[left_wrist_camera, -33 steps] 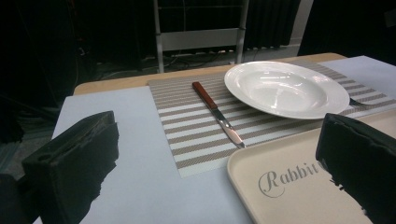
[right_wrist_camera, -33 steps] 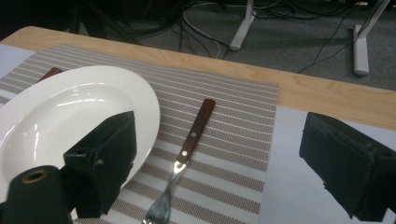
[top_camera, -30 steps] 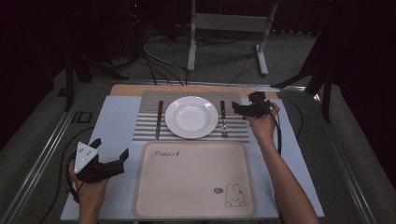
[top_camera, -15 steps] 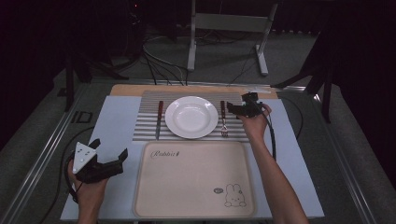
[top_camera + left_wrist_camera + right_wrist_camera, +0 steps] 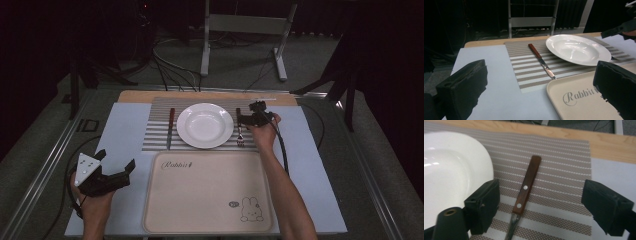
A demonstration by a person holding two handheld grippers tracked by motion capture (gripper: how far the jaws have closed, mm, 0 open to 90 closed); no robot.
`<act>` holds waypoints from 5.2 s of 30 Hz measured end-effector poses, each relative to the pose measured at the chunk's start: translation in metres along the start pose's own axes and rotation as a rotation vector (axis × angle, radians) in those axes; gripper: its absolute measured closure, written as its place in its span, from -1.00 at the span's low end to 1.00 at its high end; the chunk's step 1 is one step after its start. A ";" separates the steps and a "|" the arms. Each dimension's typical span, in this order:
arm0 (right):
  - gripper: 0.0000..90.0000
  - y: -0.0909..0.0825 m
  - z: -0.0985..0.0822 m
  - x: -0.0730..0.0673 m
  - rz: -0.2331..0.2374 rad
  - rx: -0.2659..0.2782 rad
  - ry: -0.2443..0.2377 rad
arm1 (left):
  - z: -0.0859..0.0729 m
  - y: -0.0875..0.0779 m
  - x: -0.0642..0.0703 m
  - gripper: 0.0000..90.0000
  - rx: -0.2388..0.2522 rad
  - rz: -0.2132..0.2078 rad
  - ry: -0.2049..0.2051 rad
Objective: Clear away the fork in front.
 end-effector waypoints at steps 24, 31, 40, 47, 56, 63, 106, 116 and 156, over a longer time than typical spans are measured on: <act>0.71 0.024 -0.027 0.000 0.040 -0.150 -0.043 | -0.001 0.002 0.007 -1.00 -0.016 -0.010 0.039; 0.71 0.009 -0.045 0.017 0.012 -0.204 -0.075 | -0.001 0.004 0.013 -1.00 -0.020 -0.014 0.052; 0.61 0.008 -0.047 0.014 -0.020 -0.278 -0.128 | -0.001 0.004 0.016 -1.00 -0.023 -0.015 0.058; 0.74 0.004 -0.050 0.011 -0.034 -0.322 -0.158 | -0.001 0.004 0.013 -1.00 -0.020 -0.015 0.048; 0.74 -0.021 -0.049 0.012 0.053 -0.201 -0.149 | -0.001 0.008 0.017 -1.00 -0.034 -0.020 0.063; 0.74 -0.052 -0.045 -0.004 0.115 -0.067 -0.182 | -0.001 0.010 0.019 -1.00 -0.035 -0.022 0.062; 0.73 -0.150 -0.110 -0.088 0.316 0.278 -0.243 | 0.079 0.083 0.161 -1.00 -0.070 -0.216 0.096; 0.73 -0.144 -0.120 -0.109 0.306 0.297 -0.284 | 0.084 0.112 0.206 -0.80 -0.127 -0.319 0.098; -0.62 -0.144 -0.113 -0.098 0.262 0.285 -0.188 | 0.075 0.127 0.236 0.78 -0.211 -0.550 -0.007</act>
Point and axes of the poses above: each handheld gripper's, and its own axes: y roughly forward along the jaws, z roughly out of its top, x roughly to its right, the point moved 9 cm from there along y, roughly forward along the jaws, and after that the axes turned 12 degrees about -x, right-handed, at the moved point
